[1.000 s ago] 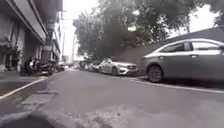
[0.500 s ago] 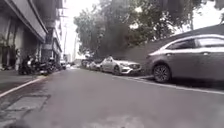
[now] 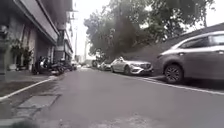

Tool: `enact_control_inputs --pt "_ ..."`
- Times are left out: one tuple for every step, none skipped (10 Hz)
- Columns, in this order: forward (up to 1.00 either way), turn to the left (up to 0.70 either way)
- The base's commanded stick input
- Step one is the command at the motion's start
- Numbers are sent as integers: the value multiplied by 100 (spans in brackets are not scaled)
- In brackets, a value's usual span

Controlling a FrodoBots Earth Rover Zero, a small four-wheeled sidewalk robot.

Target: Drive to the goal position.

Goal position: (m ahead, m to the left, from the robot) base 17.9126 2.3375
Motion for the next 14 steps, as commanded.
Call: enact_control_inputs --pt "0 70" --pt "0 70" --pt "40 38" --pt "70 14" --pt "70 14" --pt "70 6" --pt "70 0" --pt "70 0" --pt "70 0" --pt "70 0" --pt "70 0" --pt "70 0" --pt "70 -4" --pt "70 -10"
